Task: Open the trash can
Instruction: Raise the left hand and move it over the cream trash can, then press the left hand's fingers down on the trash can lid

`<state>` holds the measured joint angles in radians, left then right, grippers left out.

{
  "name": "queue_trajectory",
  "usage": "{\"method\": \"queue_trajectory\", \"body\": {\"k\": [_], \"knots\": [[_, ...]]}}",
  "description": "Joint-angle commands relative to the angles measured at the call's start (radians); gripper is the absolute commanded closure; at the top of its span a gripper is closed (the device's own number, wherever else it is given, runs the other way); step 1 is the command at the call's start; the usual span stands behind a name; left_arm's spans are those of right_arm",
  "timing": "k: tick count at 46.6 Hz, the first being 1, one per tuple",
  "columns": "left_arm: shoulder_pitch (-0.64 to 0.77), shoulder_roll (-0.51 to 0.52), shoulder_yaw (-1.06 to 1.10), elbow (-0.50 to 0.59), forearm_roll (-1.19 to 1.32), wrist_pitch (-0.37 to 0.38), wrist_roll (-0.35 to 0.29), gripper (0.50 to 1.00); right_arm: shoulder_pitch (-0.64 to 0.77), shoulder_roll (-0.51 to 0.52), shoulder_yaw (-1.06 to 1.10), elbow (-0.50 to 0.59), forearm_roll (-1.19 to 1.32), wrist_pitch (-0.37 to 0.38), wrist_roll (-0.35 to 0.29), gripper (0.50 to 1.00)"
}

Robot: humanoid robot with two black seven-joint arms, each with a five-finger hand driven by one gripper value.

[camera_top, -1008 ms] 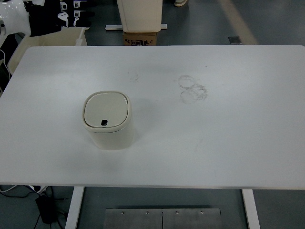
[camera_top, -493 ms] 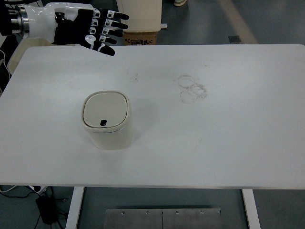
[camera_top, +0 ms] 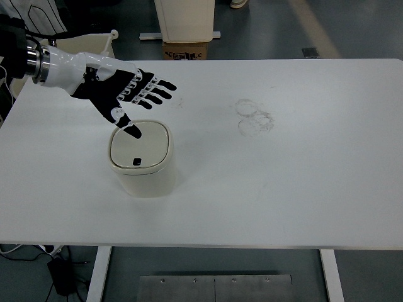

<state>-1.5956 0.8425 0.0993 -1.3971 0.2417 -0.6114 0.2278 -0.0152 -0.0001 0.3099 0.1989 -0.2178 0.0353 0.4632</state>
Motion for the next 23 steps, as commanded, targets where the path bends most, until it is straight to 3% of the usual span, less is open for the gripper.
{"method": "queue_trajectory", "body": {"k": [1, 23], "knots": [[0.0, 0.003, 0.011, 0.0, 0.019, 0.001, -0.001, 0.5, 0.0, 0.0, 0.0, 0.002, 0.0, 0.0, 0.0, 0.509], [-0.035, 0.061, 0.049, -0.02, 0.077, 0.001, 0.042, 0.5, 0.0, 0.0, 0.0, 0.001, 0.0, 0.0, 0.0, 0.509]]}}
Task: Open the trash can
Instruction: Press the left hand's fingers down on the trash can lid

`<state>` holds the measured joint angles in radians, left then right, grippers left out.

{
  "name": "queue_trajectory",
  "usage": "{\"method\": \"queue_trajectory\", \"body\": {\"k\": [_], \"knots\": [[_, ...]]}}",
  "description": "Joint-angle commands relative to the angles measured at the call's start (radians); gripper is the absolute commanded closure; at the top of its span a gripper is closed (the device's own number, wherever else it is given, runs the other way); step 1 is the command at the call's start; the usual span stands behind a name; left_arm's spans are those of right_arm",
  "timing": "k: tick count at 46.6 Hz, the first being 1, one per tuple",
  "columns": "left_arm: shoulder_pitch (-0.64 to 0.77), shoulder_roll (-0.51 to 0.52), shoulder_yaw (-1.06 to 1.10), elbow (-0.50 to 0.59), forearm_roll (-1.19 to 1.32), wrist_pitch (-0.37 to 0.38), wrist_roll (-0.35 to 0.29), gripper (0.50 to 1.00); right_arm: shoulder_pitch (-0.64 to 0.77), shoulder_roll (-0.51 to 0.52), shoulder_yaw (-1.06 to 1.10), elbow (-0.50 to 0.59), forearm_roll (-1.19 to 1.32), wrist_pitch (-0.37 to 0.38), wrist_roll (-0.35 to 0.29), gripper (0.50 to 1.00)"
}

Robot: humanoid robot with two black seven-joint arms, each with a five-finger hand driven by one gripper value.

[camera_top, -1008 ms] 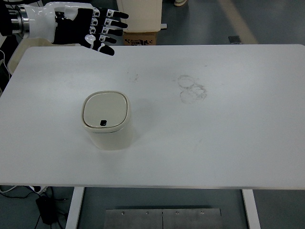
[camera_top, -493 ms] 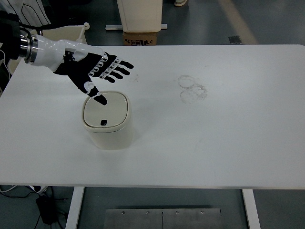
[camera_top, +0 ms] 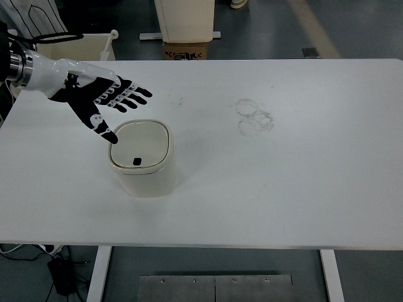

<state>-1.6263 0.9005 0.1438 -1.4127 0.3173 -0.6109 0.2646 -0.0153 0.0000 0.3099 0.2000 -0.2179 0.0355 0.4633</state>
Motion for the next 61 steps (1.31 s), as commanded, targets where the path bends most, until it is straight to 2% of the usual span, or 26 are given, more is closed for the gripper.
{"method": "queue_trajectory", "body": {"k": [1, 10, 21, 42, 61], "knots": [[-0.006, 0.003, 0.008, -0.006, 0.002, 0.0, 0.007, 0.5, 0.0, 0.0, 0.0, -0.001, 0.0, 0.0, 0.0, 0.509], [-0.007, 0.008, 0.016, -0.075, 0.003, 0.0, 0.008, 0.5, 0.0, 0.0, 0.0, -0.001, 0.0, 0.0, 0.0, 0.509], [-0.007, 0.07, 0.031, -0.175, 0.005, 0.0, 0.012, 0.5, 0.0, 0.0, 0.0, -0.001, 0.0, 0.0, 0.0, 0.509], [-0.006, 0.074, 0.074, -0.175, 0.005, 0.0, 0.012, 0.5, 0.0, 0.0, 0.0, -0.001, 0.0, 0.0, 0.0, 0.509], [0.009, 0.0, 0.083, -0.164, 0.006, 0.0, 0.012, 0.5, 0.0, 0.0, 0.0, -0.001, 0.0, 0.0, 0.0, 0.509]]}}
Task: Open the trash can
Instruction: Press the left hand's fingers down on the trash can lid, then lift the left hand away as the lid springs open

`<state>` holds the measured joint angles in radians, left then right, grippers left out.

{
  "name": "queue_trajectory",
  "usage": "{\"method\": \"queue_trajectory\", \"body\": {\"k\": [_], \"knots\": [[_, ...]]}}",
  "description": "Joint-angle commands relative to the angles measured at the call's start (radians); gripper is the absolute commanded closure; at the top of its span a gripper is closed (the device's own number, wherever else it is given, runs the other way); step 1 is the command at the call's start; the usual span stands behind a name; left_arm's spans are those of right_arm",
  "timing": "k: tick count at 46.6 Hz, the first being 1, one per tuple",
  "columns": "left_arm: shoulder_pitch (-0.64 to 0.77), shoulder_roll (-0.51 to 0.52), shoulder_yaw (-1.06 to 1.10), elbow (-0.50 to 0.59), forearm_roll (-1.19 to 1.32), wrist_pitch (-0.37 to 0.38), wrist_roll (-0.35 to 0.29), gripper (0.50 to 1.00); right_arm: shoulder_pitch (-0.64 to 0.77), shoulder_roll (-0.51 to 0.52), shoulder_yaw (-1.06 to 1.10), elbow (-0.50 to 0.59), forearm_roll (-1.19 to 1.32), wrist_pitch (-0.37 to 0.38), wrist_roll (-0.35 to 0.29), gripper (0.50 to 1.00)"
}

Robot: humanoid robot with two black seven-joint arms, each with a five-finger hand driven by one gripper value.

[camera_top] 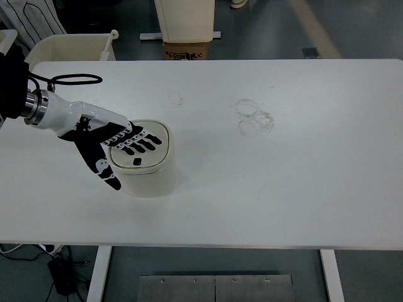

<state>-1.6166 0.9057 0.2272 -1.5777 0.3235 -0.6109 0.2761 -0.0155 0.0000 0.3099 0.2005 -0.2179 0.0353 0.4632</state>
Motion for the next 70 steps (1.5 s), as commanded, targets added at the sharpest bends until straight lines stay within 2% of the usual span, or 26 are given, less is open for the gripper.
{"method": "queue_trajectory", "body": {"k": [1, 47, 70], "knots": [[0.0, -0.007, 0.0, 0.001, 0.0, 0.0, 0.0, 0.5, 0.0, 0.0, 0.0, -0.001, 0.0, 0.0, 0.0, 0.509], [0.017, -0.03, -0.002, 0.038, -0.003, 0.0, -0.001, 0.5, 0.0, 0.0, 0.0, -0.001, 0.0, 0.0, 0.0, 0.509], [-0.114, -0.021, -0.011, 0.131, -0.113, 0.0, -0.003, 0.5, 0.0, 0.0, 0.0, 0.0, 0.0, 0.0, 0.0, 0.509]]}}
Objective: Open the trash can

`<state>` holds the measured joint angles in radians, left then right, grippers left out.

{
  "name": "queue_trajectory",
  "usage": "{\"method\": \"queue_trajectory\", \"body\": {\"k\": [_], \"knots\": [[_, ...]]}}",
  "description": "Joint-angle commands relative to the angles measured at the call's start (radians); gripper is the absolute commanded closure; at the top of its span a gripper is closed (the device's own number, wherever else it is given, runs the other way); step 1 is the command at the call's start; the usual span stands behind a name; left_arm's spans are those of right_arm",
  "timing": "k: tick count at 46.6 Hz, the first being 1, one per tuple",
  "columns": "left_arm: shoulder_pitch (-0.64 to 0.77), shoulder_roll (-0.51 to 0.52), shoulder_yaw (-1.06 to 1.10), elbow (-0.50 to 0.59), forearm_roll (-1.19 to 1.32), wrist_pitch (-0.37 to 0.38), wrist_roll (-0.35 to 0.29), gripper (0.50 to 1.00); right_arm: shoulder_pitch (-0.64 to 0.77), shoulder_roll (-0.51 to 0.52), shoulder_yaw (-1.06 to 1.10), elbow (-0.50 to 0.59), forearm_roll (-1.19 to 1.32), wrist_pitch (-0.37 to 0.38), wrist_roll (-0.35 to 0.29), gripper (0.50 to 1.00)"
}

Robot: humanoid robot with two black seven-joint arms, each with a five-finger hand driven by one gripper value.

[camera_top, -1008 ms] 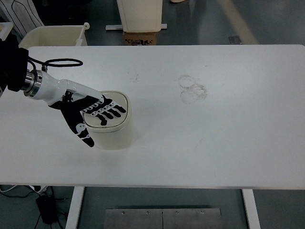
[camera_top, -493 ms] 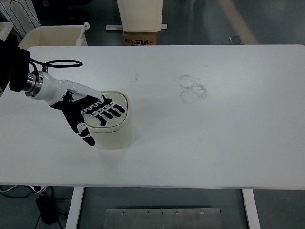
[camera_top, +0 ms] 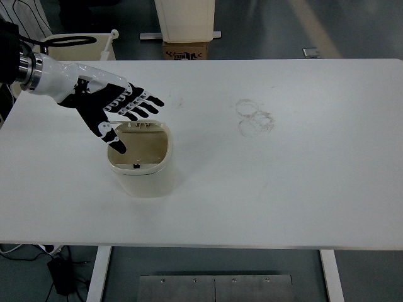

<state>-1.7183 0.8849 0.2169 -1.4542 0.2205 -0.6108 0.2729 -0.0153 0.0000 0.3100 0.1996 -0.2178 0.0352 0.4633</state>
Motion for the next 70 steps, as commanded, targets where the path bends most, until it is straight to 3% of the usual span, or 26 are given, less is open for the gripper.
{"method": "queue_trajectory", "body": {"k": [1, 13, 20, 30, 39, 50, 59, 70], "knots": [[-0.015, 0.0, -0.001, 0.014, -0.015, 0.0, 0.0, 0.5, 0.0, 0.0, 0.0, 0.0, 0.0, 0.0, 0.0, 0.509], [-0.014, -0.014, -0.04, 0.12, -0.061, 0.0, -0.006, 0.5, 0.0, 0.0, 0.0, 0.0, 0.0, 0.0, 0.0, 0.509], [0.029, -0.081, -0.053, 0.19, -0.098, 0.0, -0.011, 0.5, 0.0, 0.0, 0.0, 0.0, 0.0, 0.0, 0.0, 0.509], [0.066, -0.199, -0.137, 0.369, -0.21, 0.0, -0.012, 0.5, 0.0, 0.0, 0.0, 0.0, 0.0, 0.0, 0.0, 0.507], [0.115, -0.218, -0.272, 0.509, -0.334, 0.0, -0.044, 0.5, 0.0, 0.0, 0.0, 0.0, 0.0, 0.0, 0.0, 0.509], [0.304, -0.213, -0.491, 0.679, -0.357, 0.0, -0.136, 0.5, 0.0, 0.0, 0.0, 0.0, 0.0, 0.0, 0.0, 0.509], [0.468, -0.219, -0.646, 0.824, -0.365, 0.0, -0.152, 0.5, 0.0, 0.0, 0.003, 0.001, -0.002, 0.0, 0.0, 0.509], [0.621, -0.219, -0.722, 0.882, -0.455, 0.0, -0.178, 0.5, 0.0, 0.0, 0.003, 0.0, 0.0, 0.0, 0.0, 0.509]]}}
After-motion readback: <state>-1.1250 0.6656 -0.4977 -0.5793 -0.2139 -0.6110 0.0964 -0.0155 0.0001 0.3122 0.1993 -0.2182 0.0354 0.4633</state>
